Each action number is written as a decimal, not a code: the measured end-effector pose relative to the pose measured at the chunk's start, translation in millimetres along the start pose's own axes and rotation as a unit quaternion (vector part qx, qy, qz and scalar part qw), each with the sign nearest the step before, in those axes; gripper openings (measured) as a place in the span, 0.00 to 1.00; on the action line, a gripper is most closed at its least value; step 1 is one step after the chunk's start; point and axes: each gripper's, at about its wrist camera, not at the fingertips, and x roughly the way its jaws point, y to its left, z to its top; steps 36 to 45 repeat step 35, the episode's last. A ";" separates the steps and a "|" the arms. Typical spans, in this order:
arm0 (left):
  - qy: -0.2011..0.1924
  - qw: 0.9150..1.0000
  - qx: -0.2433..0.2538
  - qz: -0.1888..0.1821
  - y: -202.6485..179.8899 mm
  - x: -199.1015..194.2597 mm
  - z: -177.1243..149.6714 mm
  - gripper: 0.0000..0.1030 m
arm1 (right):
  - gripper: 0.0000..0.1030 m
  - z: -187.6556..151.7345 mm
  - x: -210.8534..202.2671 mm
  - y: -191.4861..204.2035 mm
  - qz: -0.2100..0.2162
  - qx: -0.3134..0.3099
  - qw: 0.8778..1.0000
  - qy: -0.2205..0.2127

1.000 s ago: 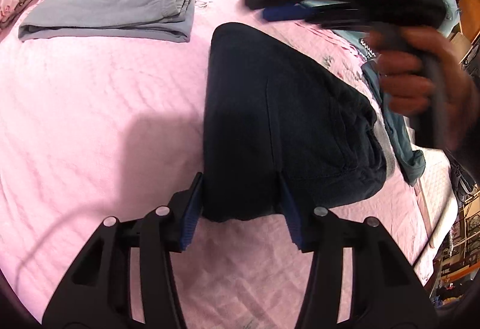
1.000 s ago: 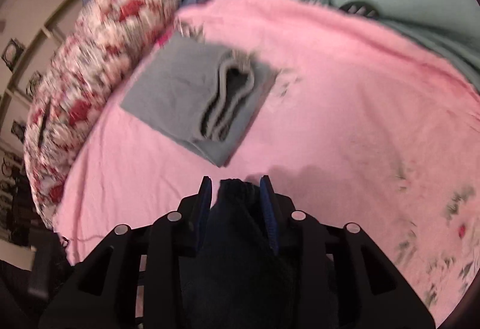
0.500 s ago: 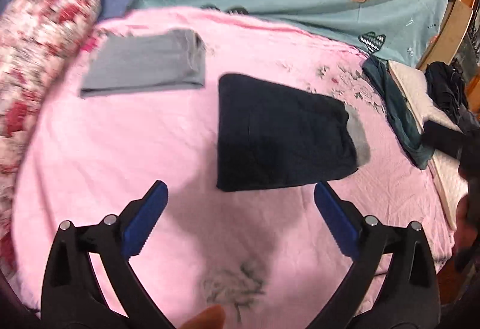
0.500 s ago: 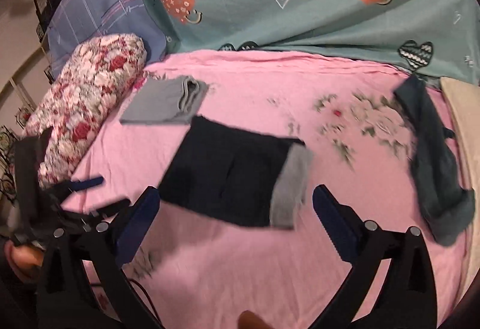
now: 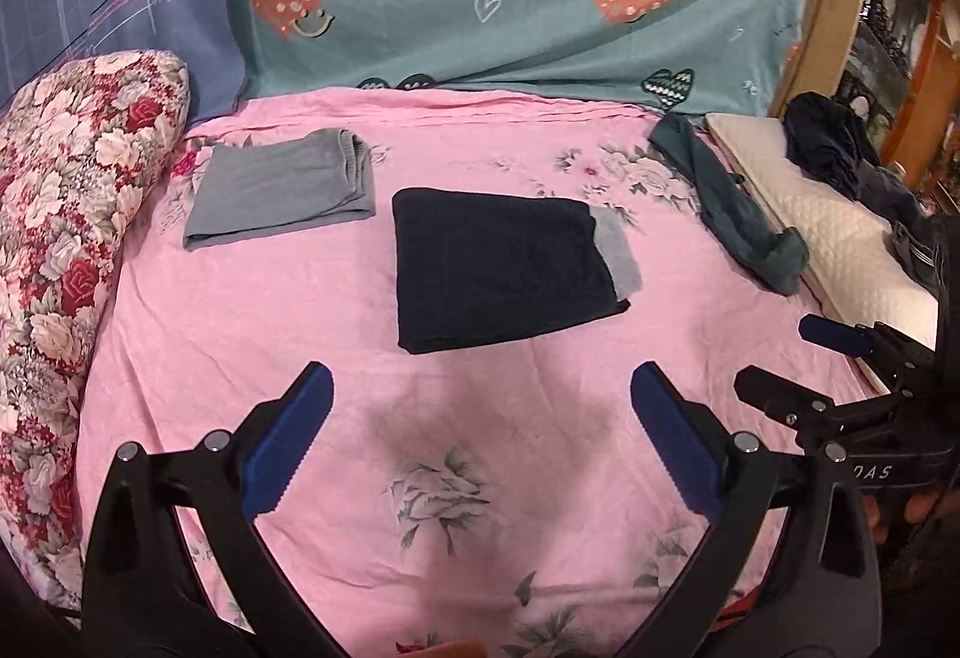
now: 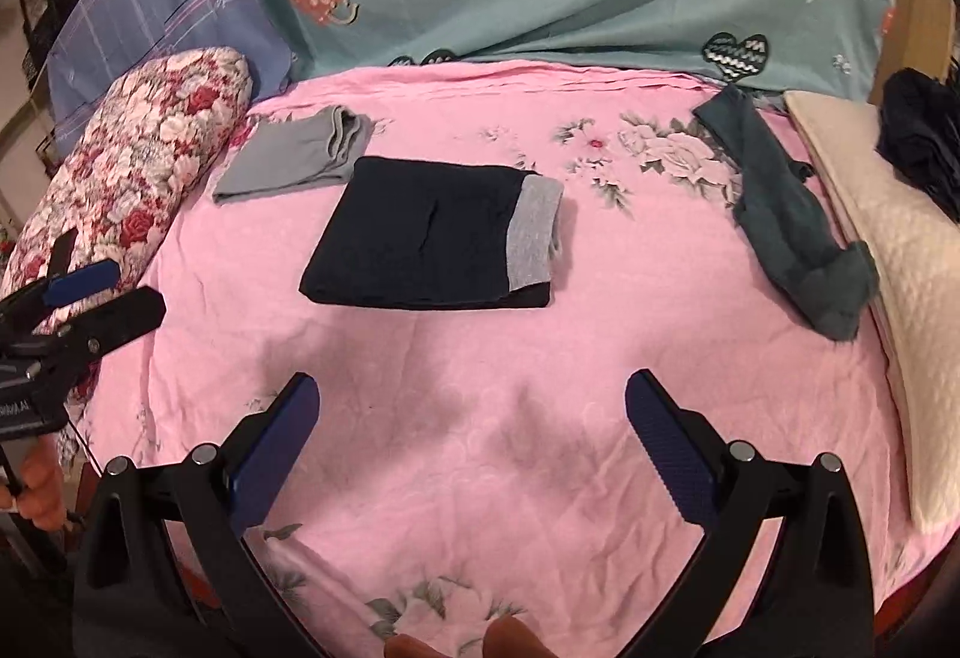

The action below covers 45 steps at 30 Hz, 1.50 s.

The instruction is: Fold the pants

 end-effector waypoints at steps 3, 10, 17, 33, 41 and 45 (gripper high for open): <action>-0.003 1.000 0.007 -0.006 1.0 -5.3 -2.6 0.98 | 0.99 -4.4 -7.5 6.6 -0.010 0.007 1.000 -0.007; -0.003 1.000 0.007 -0.014 3.8 -10.1 -4.7 0.98 | 0.99 -9.1 -18.4 13.1 -0.023 0.011 1.000 -0.015; -0.002 1.000 0.004 -0.008 6.8 -12.3 -8.4 0.98 | 0.99 -11.3 -19.4 15.0 -0.024 0.011 1.000 -0.012; 0.003 1.000 -0.007 -0.002 12.4 -11.3 -8.1 0.98 | 0.99 -8.3 -14.9 17.4 -0.017 0.005 1.000 -0.006; 0.004 1.000 -0.007 -0.003 12.3 -10.2 -8.4 0.98 | 0.99 -8.5 -14.2 16.5 -0.017 0.007 1.000 -0.005; 0.004 1.000 -0.007 -0.003 12.3 -10.2 -8.4 0.98 | 0.99 -8.5 -14.2 16.5 -0.017 0.007 1.000 -0.005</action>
